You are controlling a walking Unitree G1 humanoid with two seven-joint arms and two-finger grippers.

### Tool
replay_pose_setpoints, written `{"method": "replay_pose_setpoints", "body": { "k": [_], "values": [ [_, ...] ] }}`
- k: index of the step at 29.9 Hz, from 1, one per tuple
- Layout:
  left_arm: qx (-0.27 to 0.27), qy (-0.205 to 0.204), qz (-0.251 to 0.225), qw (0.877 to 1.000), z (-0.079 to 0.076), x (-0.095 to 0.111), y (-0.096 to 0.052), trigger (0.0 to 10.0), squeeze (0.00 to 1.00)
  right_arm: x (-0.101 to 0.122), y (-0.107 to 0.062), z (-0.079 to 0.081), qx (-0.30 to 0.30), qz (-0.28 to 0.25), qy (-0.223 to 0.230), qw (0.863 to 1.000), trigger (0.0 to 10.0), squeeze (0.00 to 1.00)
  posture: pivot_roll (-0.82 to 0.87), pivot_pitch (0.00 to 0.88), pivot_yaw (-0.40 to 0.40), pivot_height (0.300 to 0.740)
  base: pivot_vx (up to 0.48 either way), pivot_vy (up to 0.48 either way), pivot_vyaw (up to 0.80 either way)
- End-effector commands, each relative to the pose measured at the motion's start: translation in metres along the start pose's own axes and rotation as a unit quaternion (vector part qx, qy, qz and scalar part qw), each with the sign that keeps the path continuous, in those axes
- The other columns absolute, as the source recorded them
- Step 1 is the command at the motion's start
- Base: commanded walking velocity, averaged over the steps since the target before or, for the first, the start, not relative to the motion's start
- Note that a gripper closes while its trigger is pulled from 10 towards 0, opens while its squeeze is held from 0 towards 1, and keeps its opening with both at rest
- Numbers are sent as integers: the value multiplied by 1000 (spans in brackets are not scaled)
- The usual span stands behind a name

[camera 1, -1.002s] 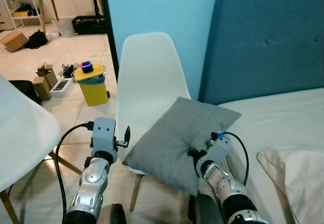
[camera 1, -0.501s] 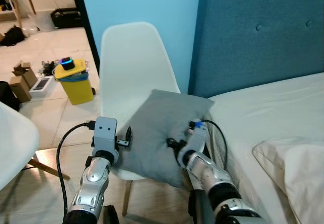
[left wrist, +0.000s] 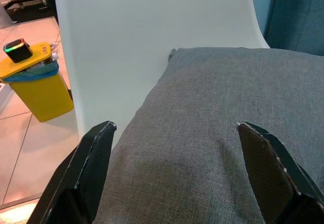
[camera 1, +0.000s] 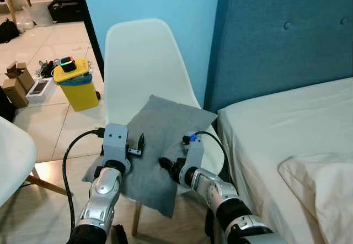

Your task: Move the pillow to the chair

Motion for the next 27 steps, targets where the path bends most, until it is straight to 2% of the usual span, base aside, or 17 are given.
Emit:
{"method": "replay_pose_setpoints", "body": {
  "k": [1,2,4,5,8,9,11,13,16,17,19,21,22,24,26,27],
  "values": [
    [-1,4,12,1000,-1,-7,-1,10000,0,-9,-2,-10,-23,13,-19,999,10000,1000,17,58,4,535,0,0,0],
    [-1,4,12,1000,-1,-7,-1,10000,0,-9,-2,-10,-23,13,-19,999,10000,1000,17,58,4,535,0,0,0],
    [-2,4,12,1000,-2,-6,-1,10000,0,9,-16,-41,-77,-5,-89,993,10000,1000,10,55,4,535,0,0,0],
    [-3,4,12,1000,-3,-7,-1,10000,0,20,-23,-52,-91,-18,-114,989,10000,1000,7,53,5,535,0,0,0],
    [-4,4,13,1000,-4,-7,0,10000,0,30,-30,-58,-98,-29,-140,985,10000,1000,1,51,6,535,0,0,0],
    [-5,4,13,1000,-4,-7,0,10000,0,39,-35,-62,-100,-39,-170,980,10000,1000,-1,50,6,535,0,0,0],
    [-5,4,13,1000,-4,-7,0,10000,0,39,-35,-62,-100,-39,-170,980,10000,1000,-1,50,6,535,0,0,0],
    [-7,3,13,1000,-6,-6,1,10000,0,62,-49,-64,-92,-69,-243,963,10000,1000,-8,46,6,535,0,0,0],
    [-8,3,13,1000,-7,-6,2,10000,0,72,-55,-61,-82,-84,-257,959,10000,1000,-12,44,6,535,0,0,0],
    [-7,2,15,1000,-8,-6,3,10000,0,79,-59,-54,-53,-100,-242,964,10000,0,-12,44,6,535,0,0,0],
    [-5,1,17,1000,-8,-7,4,10000,0,84,-63,-48,-31,-114,-230,966,10000,0,-15,48,6,535,0,0,0],
    [1,0,22,1000,-7,-7,5,10000,0,91,-68,-40,7,-144,-173,974,10000,0,-10,51,3,540,0,0,0],
    [4,-1,24,1000,-6,-8,5,10000,0,93,-69,-38,12,-152,-160,975,10000,0,-10,51,3,545,0,0,0],
    [4,-1,24,1000,-6,-8,5,10000,0,93,-69,-38,12,-152,-160,975,10000,0,-10,51,3,545,0,0,0],
    [20,-4,30,999,0,-10,4,10000,0,105,-76,-32,31,-194,-124,973,10000,0,-6,56,5,555,0,0,0],
    [20,-4,30,999,0,-10,4,10000,0,105,-76,-32,31,-194,-124,973,10000,0,-6,56,5,555,0,0,0]
  ]
}}
Point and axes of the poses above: a point about 5 cm out from each wrist's last joint towards the gripper, its own y axis pointing out of the wrist towards the gripper, its own x axis along the axis of the wrist's last joint, z = x × y, the point moved 5 cm from there along y, pointing out of the wrist towards the gripper, and after that the axes turned 7 degrees about y, right-handed, at the moved point
